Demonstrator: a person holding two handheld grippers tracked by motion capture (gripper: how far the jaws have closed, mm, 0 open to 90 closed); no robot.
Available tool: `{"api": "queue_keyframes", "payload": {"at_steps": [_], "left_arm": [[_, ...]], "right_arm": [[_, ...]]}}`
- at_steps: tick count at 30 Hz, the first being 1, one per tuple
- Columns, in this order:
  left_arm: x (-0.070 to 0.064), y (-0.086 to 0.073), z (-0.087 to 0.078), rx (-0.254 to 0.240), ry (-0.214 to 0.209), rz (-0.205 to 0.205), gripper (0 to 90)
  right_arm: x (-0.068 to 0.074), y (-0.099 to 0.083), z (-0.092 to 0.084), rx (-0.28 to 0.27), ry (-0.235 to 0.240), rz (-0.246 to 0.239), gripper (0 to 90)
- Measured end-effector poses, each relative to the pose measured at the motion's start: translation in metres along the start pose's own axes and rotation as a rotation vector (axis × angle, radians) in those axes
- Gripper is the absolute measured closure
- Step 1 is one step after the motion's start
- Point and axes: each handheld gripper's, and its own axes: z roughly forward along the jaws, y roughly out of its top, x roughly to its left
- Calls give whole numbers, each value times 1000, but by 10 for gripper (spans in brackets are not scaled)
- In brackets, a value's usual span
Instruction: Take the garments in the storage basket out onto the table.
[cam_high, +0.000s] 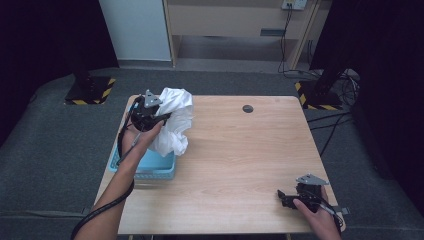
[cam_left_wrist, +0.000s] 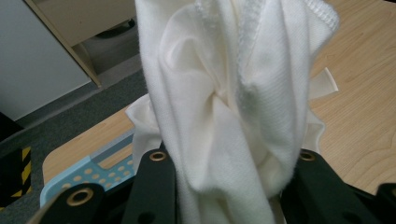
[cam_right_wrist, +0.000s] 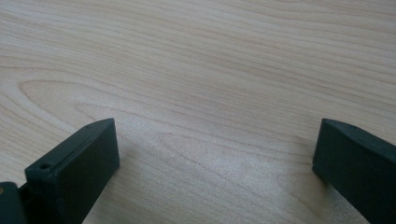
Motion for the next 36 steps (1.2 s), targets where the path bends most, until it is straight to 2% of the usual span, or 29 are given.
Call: {"api": "queue_keyframes", "payload": {"at_steps": [36], "left_arm": [[-23, 19, 17, -8, -40, 34, 658]], "right_arm": [[0, 0, 0, 0, 1, -2, 4]]}}
